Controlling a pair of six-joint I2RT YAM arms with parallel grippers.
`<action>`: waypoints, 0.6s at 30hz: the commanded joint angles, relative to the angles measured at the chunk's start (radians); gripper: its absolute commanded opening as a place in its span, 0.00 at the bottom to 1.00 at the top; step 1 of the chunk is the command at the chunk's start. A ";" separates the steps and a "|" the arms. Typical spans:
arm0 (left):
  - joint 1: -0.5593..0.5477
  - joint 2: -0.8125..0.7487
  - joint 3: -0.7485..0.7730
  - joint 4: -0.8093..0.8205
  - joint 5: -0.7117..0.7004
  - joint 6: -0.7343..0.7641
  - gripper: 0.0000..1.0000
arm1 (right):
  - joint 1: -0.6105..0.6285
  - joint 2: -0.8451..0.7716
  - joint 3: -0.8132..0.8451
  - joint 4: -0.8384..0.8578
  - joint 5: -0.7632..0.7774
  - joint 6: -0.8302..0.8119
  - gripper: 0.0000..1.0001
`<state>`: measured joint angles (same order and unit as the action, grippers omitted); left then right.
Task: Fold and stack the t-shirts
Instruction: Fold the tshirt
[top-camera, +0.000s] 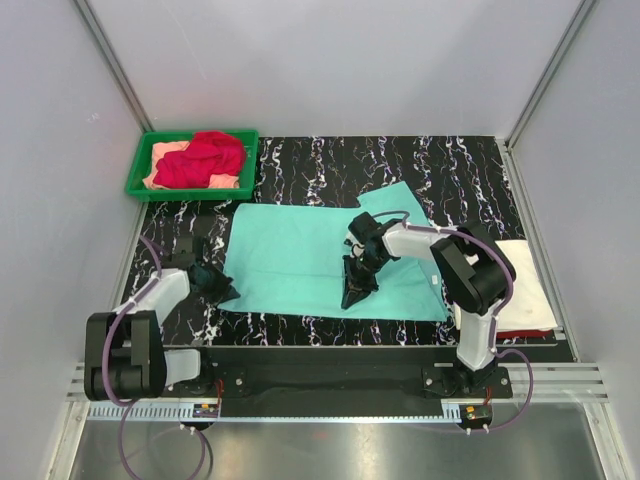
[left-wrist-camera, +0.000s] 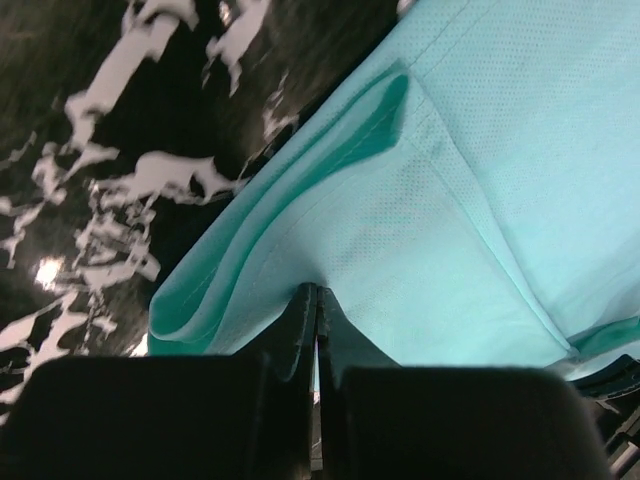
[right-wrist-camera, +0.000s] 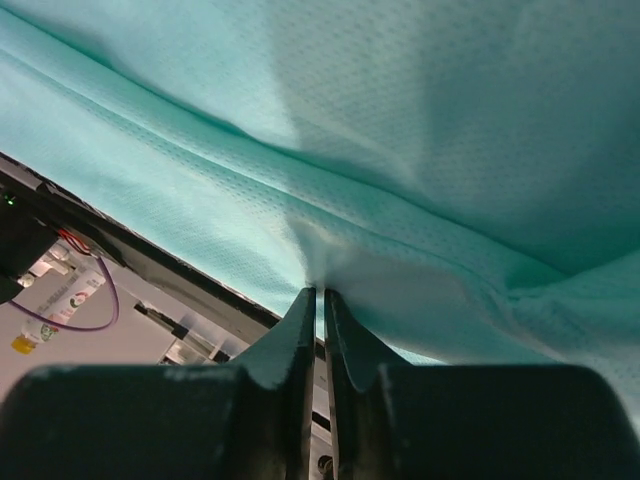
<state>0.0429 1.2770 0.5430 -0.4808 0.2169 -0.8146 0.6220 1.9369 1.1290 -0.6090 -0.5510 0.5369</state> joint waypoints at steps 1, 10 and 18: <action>0.000 -0.010 -0.055 -0.130 -0.070 -0.023 0.00 | 0.008 -0.047 -0.037 0.015 0.049 -0.009 0.14; -0.015 -0.108 0.110 -0.386 -0.079 -0.005 0.11 | -0.044 -0.211 0.146 -0.138 0.262 -0.032 0.36; -0.035 -0.029 0.351 -0.181 -0.125 0.261 0.57 | -0.352 -0.170 0.334 -0.112 0.387 -0.079 0.59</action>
<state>0.0101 1.2003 0.7933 -0.7959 0.1162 -0.6971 0.3508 1.7443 1.3716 -0.7197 -0.2710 0.5087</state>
